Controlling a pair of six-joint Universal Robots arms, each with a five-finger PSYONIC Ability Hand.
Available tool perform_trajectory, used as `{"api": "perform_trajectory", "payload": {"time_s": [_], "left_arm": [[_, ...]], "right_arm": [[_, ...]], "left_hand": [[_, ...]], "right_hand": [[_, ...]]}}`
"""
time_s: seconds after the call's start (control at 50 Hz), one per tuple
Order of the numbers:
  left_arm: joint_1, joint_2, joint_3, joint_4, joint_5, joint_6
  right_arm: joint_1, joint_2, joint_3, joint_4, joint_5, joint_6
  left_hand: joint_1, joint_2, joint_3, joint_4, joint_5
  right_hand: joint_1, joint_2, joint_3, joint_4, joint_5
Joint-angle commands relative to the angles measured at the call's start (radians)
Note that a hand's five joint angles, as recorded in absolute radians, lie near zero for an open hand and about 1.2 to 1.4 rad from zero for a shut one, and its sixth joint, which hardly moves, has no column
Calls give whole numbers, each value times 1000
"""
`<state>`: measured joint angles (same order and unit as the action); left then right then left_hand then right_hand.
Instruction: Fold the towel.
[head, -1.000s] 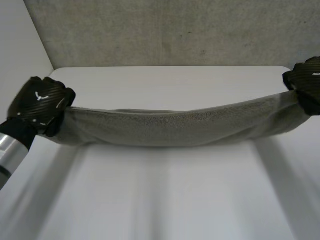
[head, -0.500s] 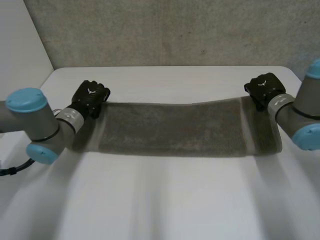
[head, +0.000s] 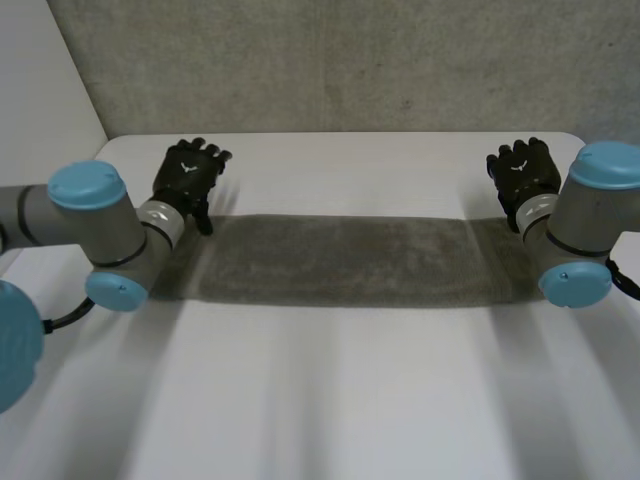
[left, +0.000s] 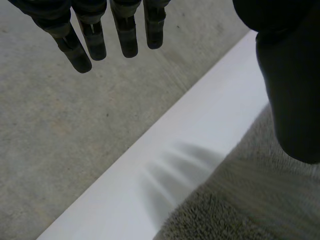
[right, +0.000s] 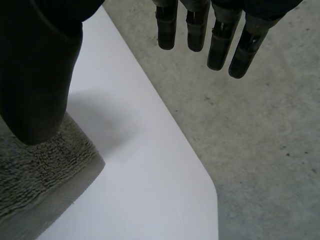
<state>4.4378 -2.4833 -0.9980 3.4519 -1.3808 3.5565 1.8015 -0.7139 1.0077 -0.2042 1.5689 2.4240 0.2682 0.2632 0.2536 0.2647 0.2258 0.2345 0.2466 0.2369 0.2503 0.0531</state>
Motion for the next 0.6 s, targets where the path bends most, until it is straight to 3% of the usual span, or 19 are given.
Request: {"api": "perform_trajectory", "payload": {"time_s": [0.02, 0.1, 0.2, 0.34, 0.6], "left_arm": [[15, 254, -235, -4, -1, -165], [20, 370, -356, 7, 2, -215], [28, 494, -525, 44, 3, -258], [26, 529, -669, 125, 0, -263], [18, 537, -800, 299, -1, -260]], "right_arm": [[4, -234, 242, -4, -3, 3], [-5, -402, 424, 8, -33, 38], [-10, -458, 524, 38, -75, 84], [-45, -447, 575, 88, -119, 104], [-142, -266, 537, 74, -188, 99]], "left_hand": [[-87, -82, -72, -83, -219], [-87, -82, -72, -83, -219], [-87, -82, -72, -83, -219], [-87, -82, -72, -83, -219], [-87, -82, -72, -84, -219]], "right_hand": [[-60, -72, -62, -76, -53], [-60, -72, -62, -76, -53], [-60, -72, -62, -76, -53], [-20, -32, -23, -36, -14], [402, 390, 400, 386, 409]]}}
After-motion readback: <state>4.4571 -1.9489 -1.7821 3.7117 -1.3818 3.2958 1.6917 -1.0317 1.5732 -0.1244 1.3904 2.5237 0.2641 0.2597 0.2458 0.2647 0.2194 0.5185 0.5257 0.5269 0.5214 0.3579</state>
